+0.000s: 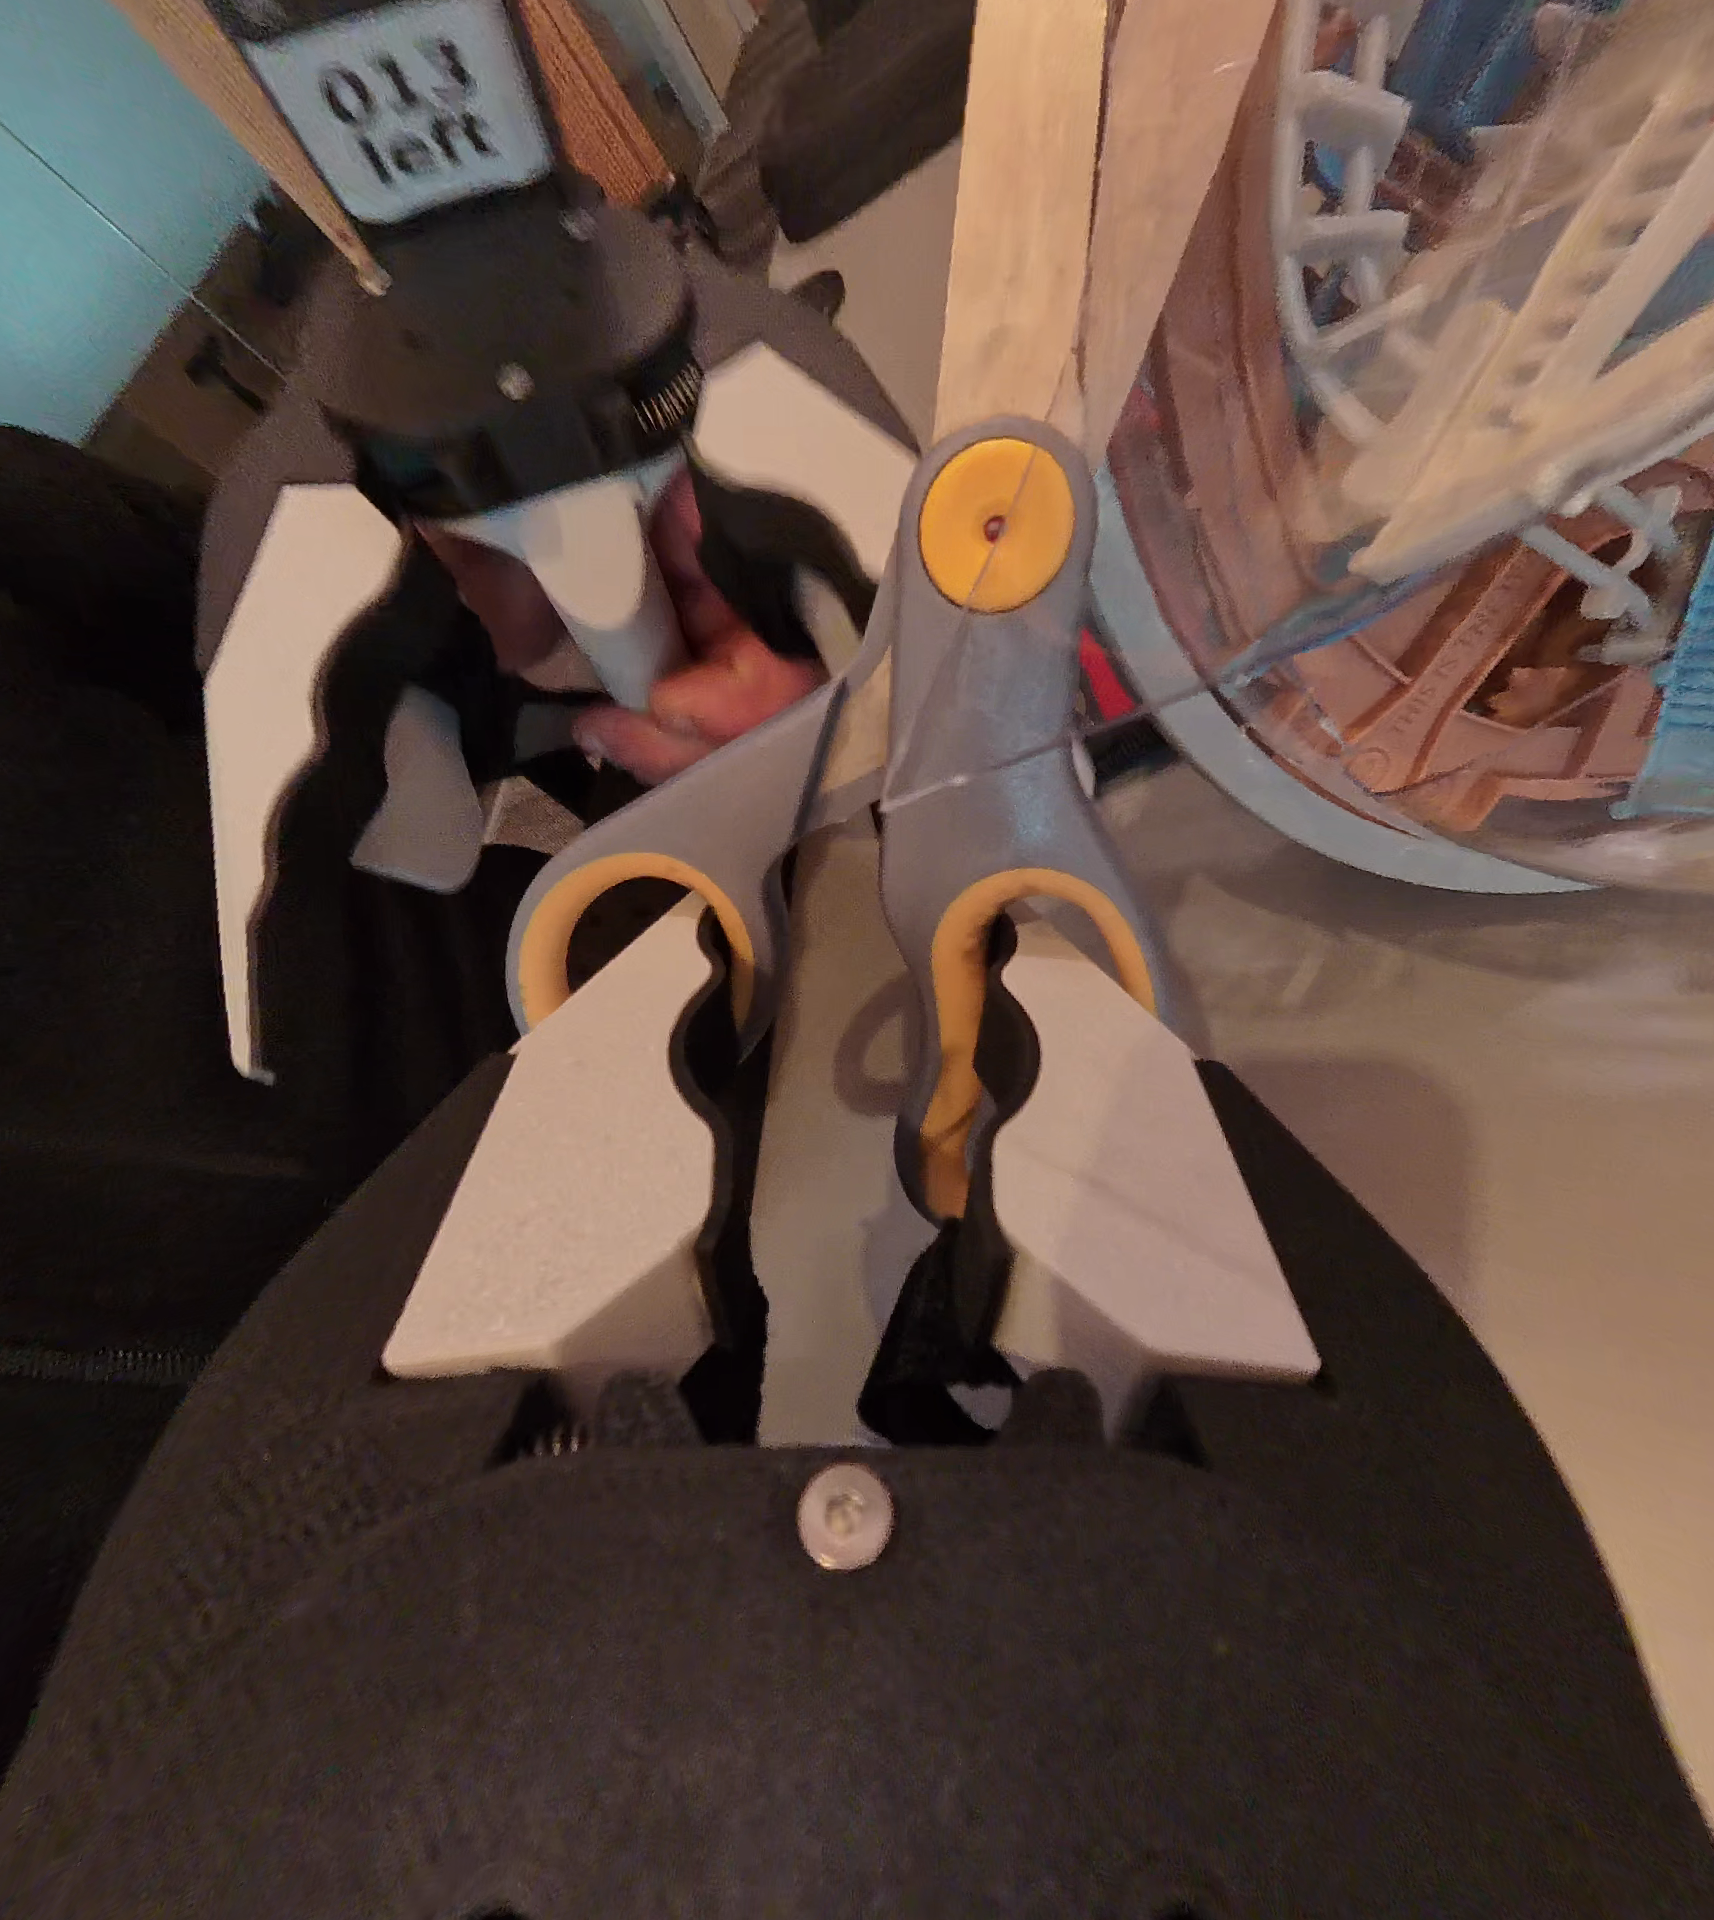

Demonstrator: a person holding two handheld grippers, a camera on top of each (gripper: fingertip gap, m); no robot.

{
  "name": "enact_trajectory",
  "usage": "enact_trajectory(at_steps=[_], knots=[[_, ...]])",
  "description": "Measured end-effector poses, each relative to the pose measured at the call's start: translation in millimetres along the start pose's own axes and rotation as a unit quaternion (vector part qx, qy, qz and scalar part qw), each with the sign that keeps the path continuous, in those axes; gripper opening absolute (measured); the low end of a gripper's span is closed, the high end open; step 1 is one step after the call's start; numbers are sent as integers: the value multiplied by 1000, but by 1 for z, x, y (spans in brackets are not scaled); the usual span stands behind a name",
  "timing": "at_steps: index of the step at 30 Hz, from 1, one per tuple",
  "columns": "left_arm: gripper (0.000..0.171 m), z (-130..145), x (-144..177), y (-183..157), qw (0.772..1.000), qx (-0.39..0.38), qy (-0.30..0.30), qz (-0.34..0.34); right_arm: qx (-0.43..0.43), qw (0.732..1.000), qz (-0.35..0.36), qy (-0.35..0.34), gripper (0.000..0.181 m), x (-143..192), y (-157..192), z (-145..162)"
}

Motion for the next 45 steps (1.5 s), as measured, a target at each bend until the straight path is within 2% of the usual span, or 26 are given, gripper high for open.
enact_trajectory(at_steps=[5,7,9,10,12,19,21,25,28,30,33,39,45], knots=[[121,5,-29,13,1000,18,7,6,-2,1000,2,-2,41,-4,-2,-5],[122,5,-33,21,1000,7,-15,16,3,1000,14,-2,40,-2,-6,-6],[136,2,-38,24,995,49,-54,72,-5,1000,-18,-9,41,-6,-7,-9],[136,1,-39,27,994,44,-66,72,-2,1000,-18,-13,41,-7,-8,-10],[135,1,-40,28,996,37,-57,62,2,1000,-17,-5,40,-6,-11,-11],[127,-6,-36,32,990,40,-125,50,29,1000,-11,-8,34,-5,-12,-25],[126,-6,-36,34,992,43,-113,39,25,999,-17,-12,32,-5,-16,-25],[129,-2,-42,31,995,50,-87,26,9,999,-50,-8,34,-3,-19,-15],[141,1,-45,25,996,32,-85,13,2,998,-64,-5,35,-2,-18,-14],[137,2,-46,24,995,43,-87,5,-11,996,-91,-5,37,0,-18,-14],[153,3,-52,23,994,61,-92,7,-5,995,-95,27,38,-6,-17,-13],[153,3,-54,24,992,69,-104,1,6,995,-85,61,38,-7,-18,-15],[148,-5,-50,26,985,83,-153,6,15,996,-78,45,37,-5,-16,-24]])
Point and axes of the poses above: each gripper's, where its closed fingertips meet, x back along the fingers, z out of its underside, y = z × x across the jaws, the point moved 9 cm from there along x, back along the fingers, and after that the axes turned 6 degrees about -z, right-handed, at the moved point
